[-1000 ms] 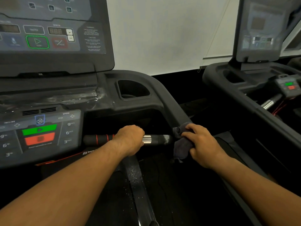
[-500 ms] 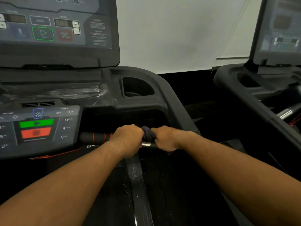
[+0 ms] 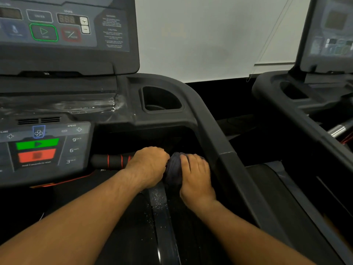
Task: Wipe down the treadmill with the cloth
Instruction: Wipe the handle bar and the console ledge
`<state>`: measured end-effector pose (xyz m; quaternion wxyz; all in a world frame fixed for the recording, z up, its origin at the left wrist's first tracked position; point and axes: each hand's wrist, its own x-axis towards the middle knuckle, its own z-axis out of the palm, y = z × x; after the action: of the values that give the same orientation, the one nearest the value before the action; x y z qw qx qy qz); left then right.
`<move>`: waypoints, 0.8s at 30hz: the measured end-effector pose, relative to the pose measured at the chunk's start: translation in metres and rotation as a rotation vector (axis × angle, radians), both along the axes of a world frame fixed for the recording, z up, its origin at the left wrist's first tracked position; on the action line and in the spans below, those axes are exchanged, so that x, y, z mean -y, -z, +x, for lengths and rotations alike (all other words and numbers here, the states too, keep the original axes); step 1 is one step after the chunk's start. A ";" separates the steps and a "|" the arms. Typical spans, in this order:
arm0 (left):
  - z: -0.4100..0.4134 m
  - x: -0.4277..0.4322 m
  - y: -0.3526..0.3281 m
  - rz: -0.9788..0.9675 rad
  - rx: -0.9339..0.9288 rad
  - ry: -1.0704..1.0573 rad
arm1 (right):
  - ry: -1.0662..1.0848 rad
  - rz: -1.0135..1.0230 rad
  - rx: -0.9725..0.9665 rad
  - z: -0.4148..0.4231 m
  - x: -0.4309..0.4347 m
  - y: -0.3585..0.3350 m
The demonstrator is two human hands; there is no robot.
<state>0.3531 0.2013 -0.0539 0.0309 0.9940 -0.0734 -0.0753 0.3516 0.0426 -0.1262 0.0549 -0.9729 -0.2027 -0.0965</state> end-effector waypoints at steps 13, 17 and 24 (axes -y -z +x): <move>0.006 -0.002 -0.005 -0.035 -0.053 -0.045 | -0.094 -0.337 -0.418 0.049 -0.020 -0.052; 0.006 -0.003 -0.005 -0.066 -0.033 -0.042 | -0.050 -0.126 0.137 0.022 -0.006 0.000; 0.005 -0.011 -0.003 -0.175 -0.007 -0.030 | -0.097 -0.279 0.063 0.035 -0.012 -0.016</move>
<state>0.3578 0.2124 -0.0508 0.1188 0.9882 -0.0644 -0.0717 0.3866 0.0544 -0.1103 -0.0827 -0.9567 -0.2625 -0.0951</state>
